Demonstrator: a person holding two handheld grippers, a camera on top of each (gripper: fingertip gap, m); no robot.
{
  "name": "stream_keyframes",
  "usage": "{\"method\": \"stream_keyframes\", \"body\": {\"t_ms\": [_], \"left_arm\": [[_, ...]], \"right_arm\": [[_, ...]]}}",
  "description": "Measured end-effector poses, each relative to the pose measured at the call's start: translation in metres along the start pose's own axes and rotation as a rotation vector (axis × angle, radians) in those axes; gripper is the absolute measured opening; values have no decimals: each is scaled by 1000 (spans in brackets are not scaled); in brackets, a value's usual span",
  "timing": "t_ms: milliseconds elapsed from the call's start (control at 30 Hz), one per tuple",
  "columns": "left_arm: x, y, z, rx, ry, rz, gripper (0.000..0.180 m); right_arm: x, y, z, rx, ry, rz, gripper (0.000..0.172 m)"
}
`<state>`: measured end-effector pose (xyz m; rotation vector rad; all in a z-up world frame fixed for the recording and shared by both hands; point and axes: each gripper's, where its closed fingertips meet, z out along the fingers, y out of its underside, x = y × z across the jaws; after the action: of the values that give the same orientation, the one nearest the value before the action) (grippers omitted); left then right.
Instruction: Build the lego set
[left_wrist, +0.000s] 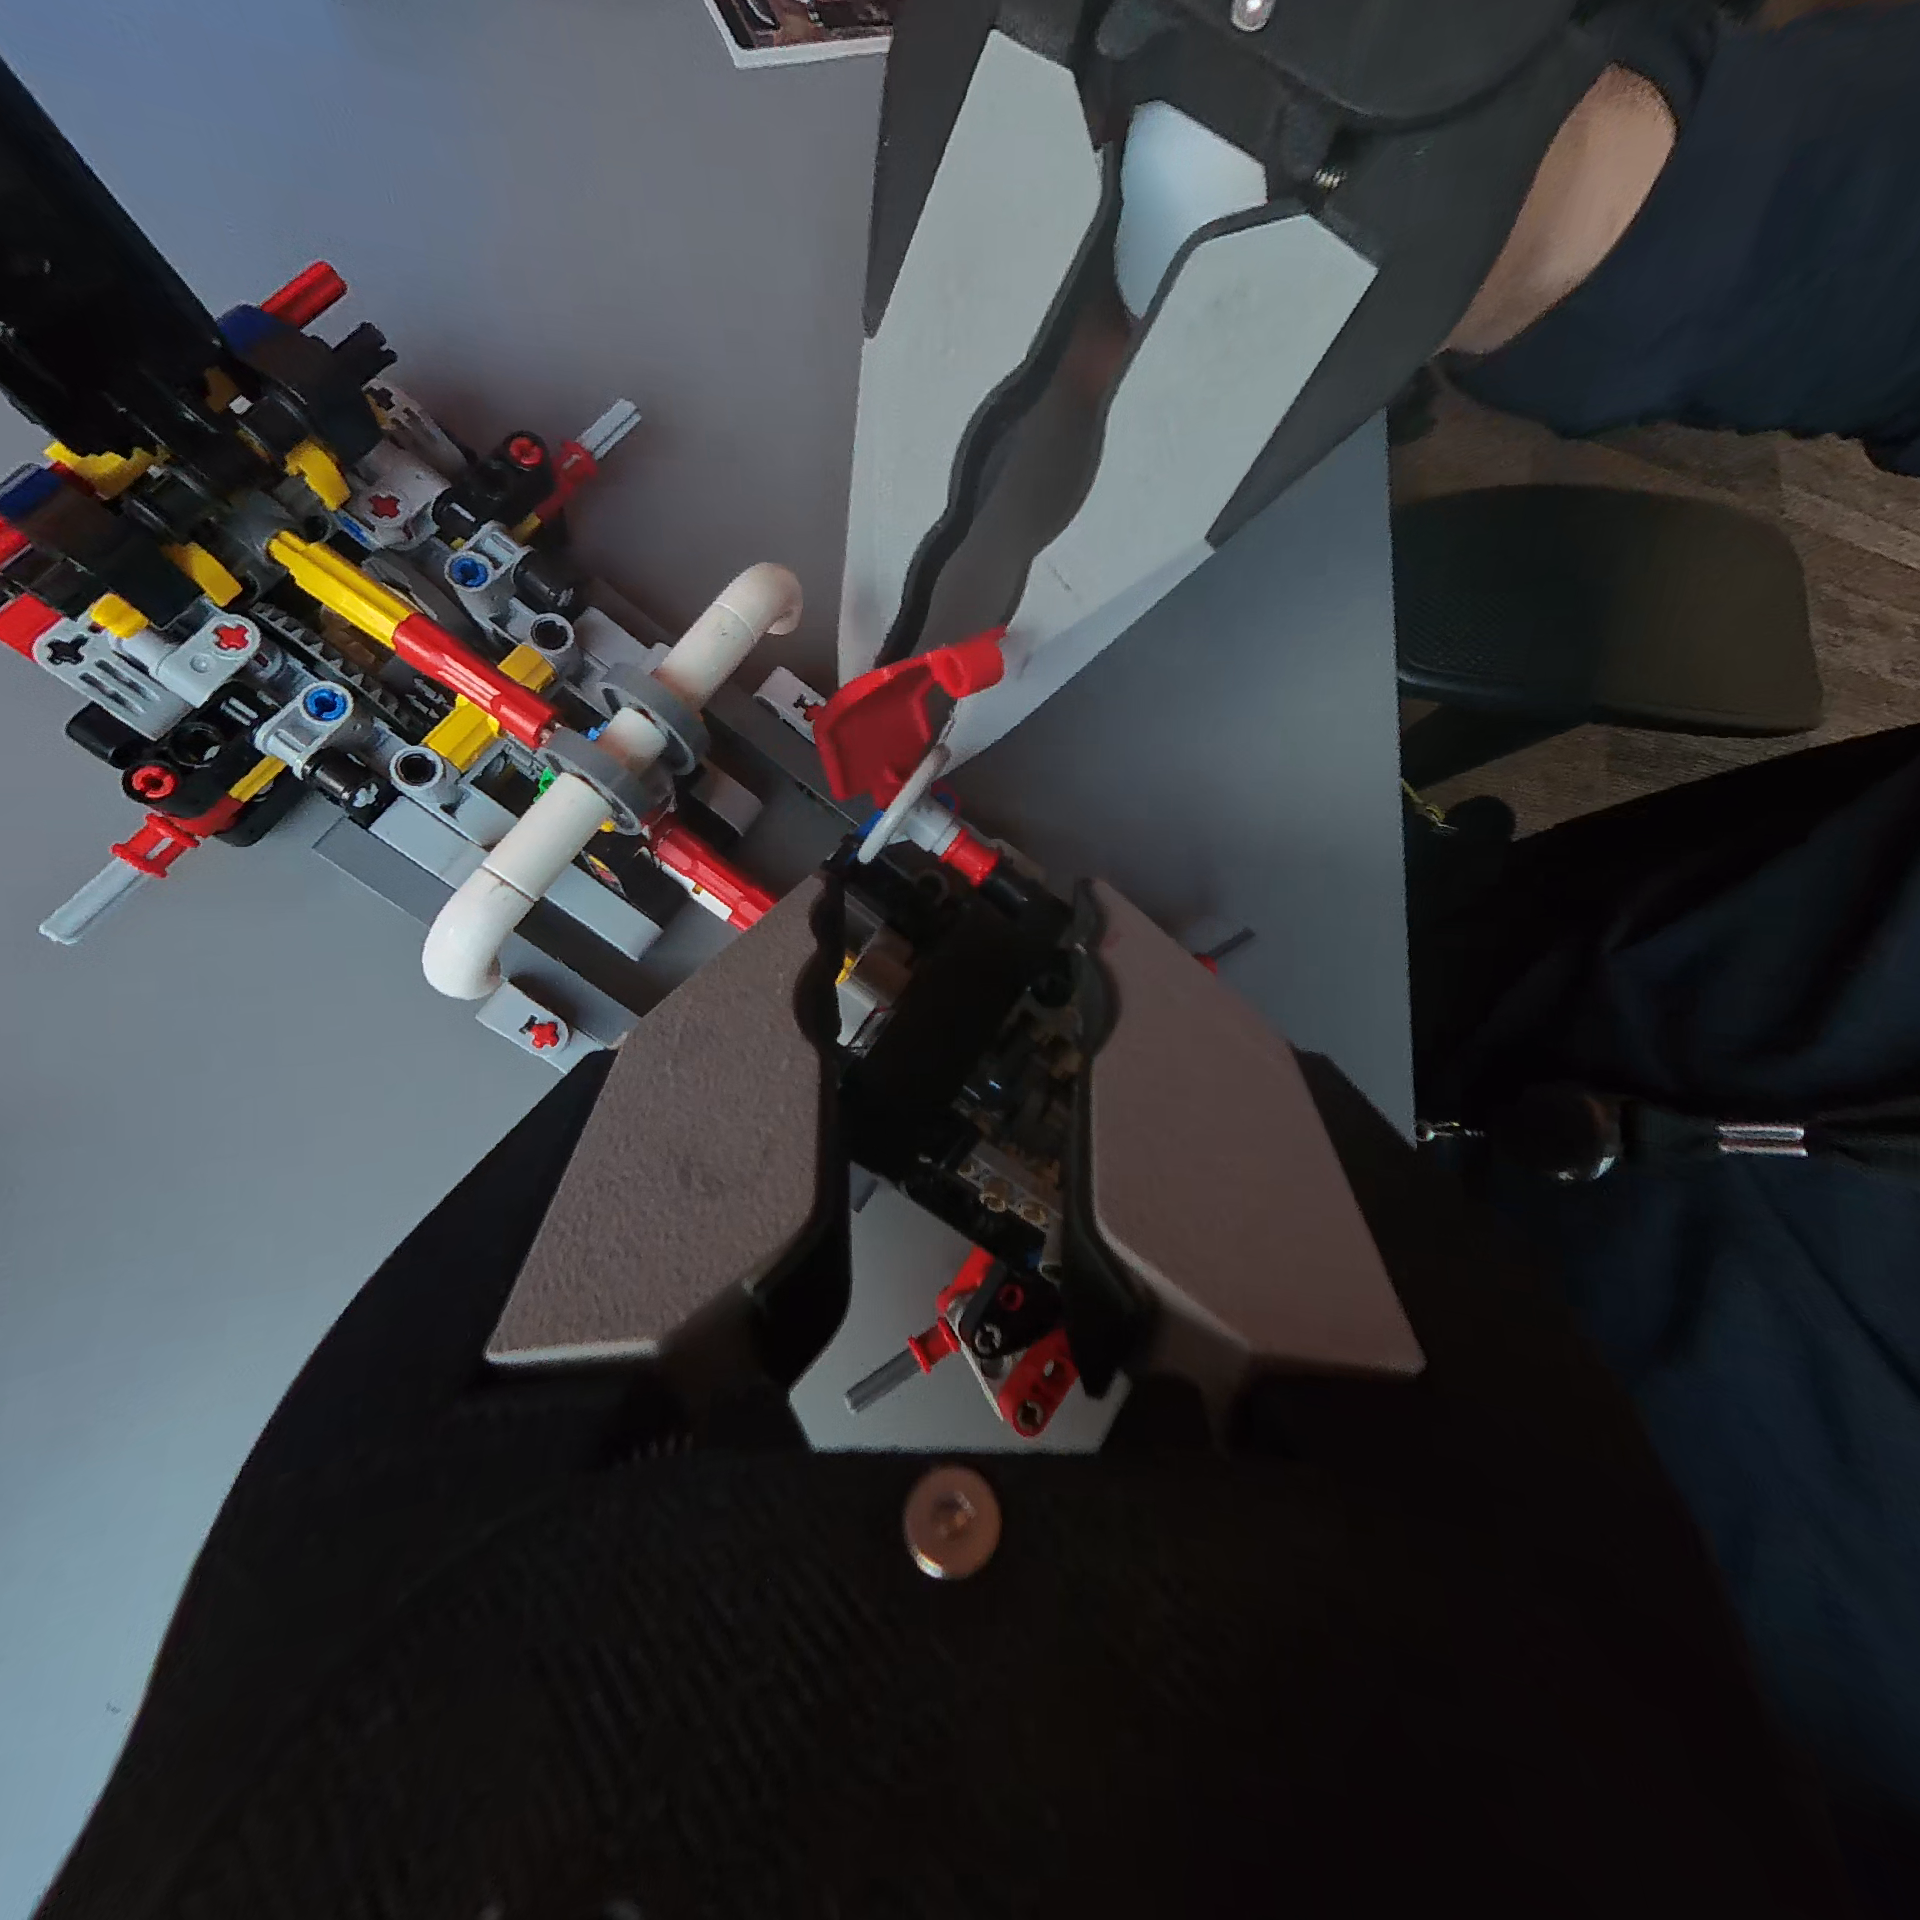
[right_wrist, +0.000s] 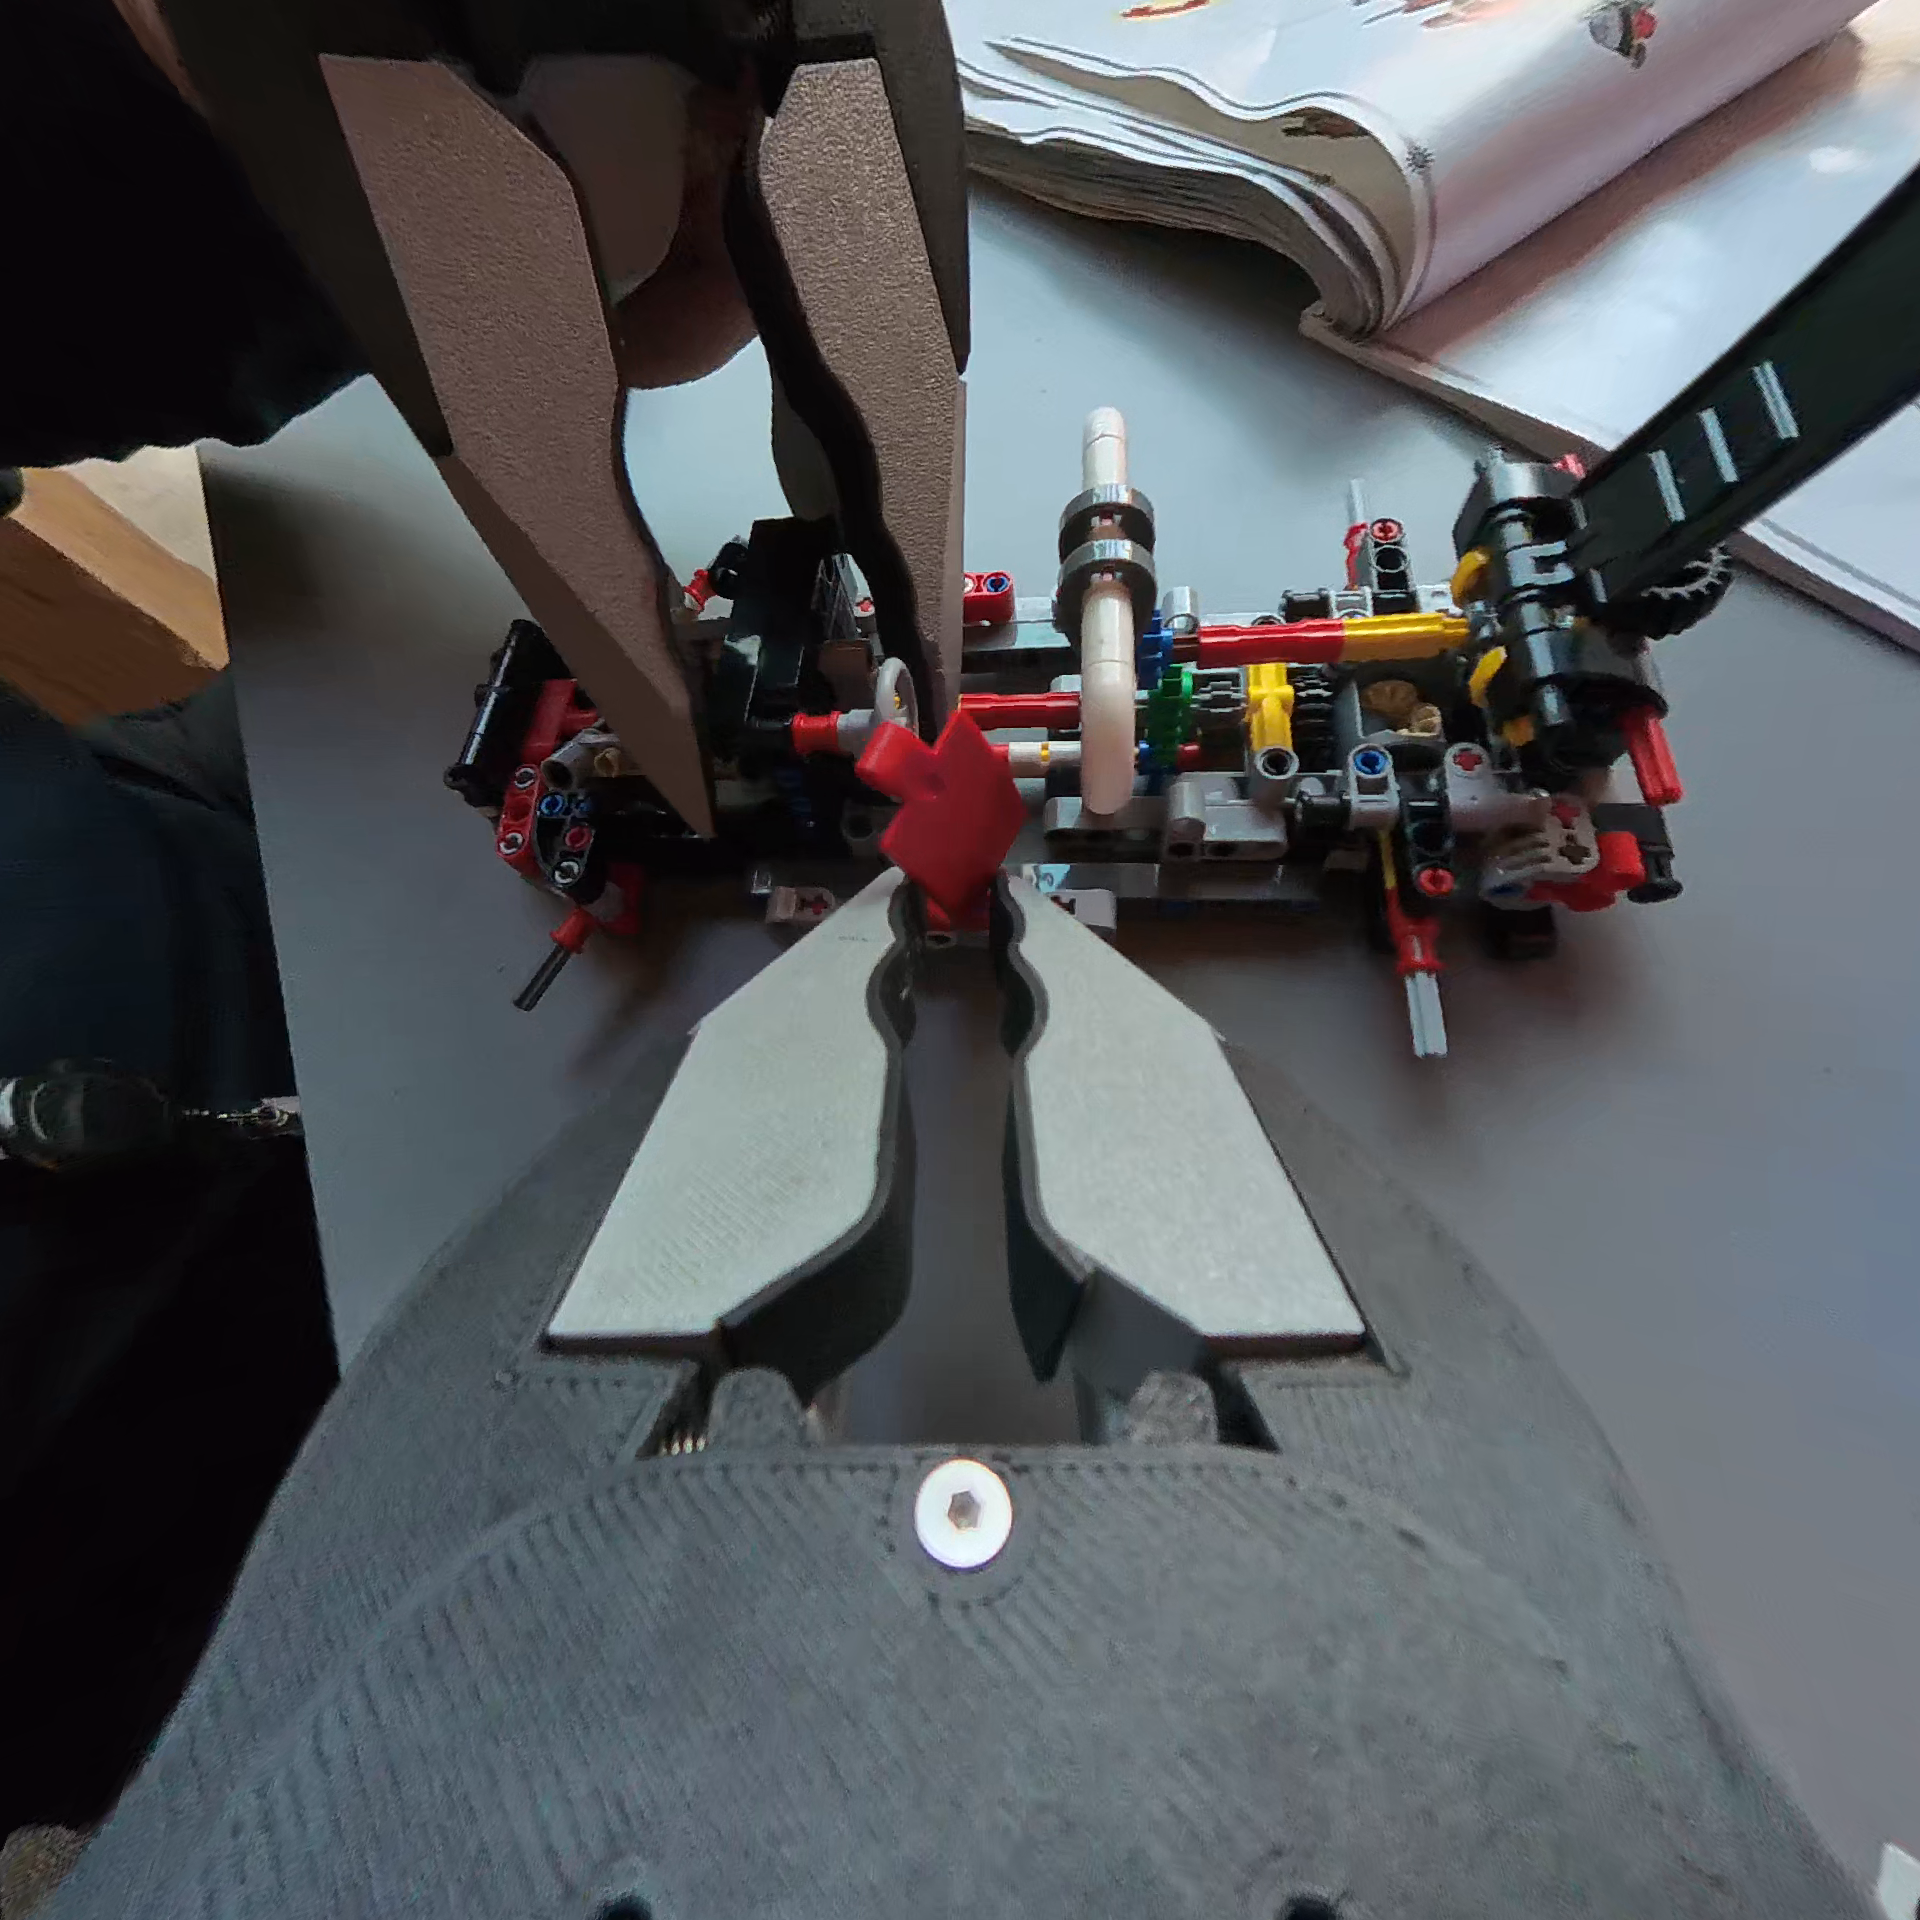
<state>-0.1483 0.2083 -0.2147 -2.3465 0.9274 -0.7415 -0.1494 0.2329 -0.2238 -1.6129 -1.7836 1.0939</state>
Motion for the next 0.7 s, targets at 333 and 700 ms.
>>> {"method": "stream_keyframes", "body": {"t_ms": [333,700], "left_arm": [[-3,0,0,-20,34,51,40],[-1,-1,1,-2,48,49,40]], "right_arm": [[1,0,3,-33,-91,-79,10],[3,0,5,-38,-75,-167,12]]}}
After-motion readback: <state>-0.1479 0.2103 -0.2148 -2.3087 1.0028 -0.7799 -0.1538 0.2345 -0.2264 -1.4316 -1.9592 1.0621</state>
